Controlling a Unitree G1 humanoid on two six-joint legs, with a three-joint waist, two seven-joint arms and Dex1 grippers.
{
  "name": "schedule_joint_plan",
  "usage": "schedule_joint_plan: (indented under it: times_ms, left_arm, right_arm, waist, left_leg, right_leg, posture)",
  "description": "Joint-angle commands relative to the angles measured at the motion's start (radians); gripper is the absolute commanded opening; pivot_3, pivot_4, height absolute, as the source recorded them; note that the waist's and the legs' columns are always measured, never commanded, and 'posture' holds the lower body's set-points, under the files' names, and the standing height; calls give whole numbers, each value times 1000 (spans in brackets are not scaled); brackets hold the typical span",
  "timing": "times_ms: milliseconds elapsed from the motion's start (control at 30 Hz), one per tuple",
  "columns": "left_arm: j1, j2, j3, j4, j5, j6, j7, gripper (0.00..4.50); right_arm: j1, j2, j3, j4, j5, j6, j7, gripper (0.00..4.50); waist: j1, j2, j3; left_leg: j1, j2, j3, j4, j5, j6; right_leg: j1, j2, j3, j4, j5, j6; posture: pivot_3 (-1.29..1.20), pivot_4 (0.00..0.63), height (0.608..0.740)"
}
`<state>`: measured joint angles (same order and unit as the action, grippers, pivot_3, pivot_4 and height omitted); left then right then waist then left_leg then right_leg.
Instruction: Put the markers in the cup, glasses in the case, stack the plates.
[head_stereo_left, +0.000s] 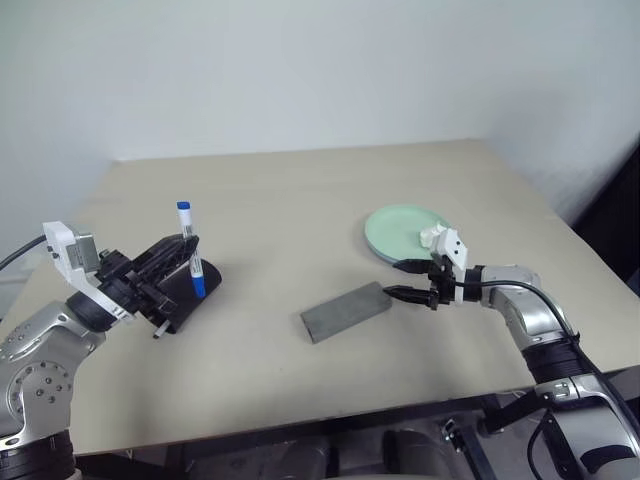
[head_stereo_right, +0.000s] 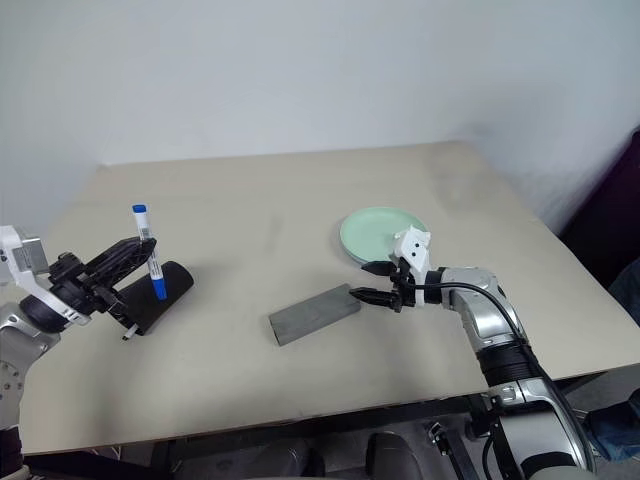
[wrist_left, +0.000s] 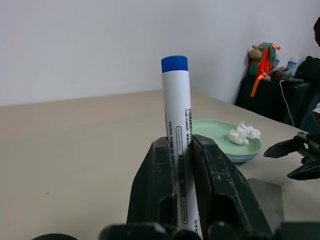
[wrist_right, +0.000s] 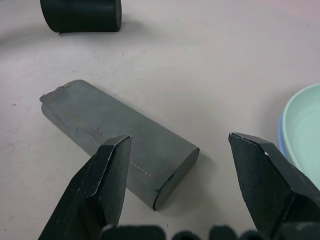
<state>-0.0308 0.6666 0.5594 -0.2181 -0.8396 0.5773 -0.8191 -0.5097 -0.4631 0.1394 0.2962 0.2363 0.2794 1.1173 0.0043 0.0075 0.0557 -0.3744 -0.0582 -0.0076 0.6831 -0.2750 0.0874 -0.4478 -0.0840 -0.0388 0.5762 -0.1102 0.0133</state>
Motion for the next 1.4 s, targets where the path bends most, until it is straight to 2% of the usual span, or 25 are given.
schedule_joint_plan:
  times_ms: [33,967,1100,1400]
  left_arm:
    - [-25,9,-1,-6,-5,-22,-8,97]
    - [108,74,25,-25,-5,12,-48,97]
    - [126,113,-56,-38,82,-19,-77,97]
    - [32,129,-263,43,260,-114,-124,97]
  right_arm:
    - [-30,0,-31,-26,27,-10,2,3386]
    - [0,-13,-22,-82,57,34,6,3386]
    - [-10,-5,-17,-66,51,28,7,3386]
    - [-17,12,-10,-48,45,15,3,3386]
  waist:
    - [0,0,0]
    - [0,0,0]
    - [1,1,0]
    - [0,1,0]
  left_leg:
    - [0,0,0,0,0,0]
    - [-1,0,0,-3,0,0]
    - [-1,0,1,-3,0,0]
    - [-2,0,1,-4,0,0]
  right_leg:
    - [0,0,0,0,0,0]
    - [-2,0,0,-1,0,0]
    - [-3,0,0,-1,0,0]
    - [-4,-1,0,-1,0,0]
  posture:
    - [0,0,740]
    - [0,0,740]
    - [0,0,740]
    - [0,0,740]
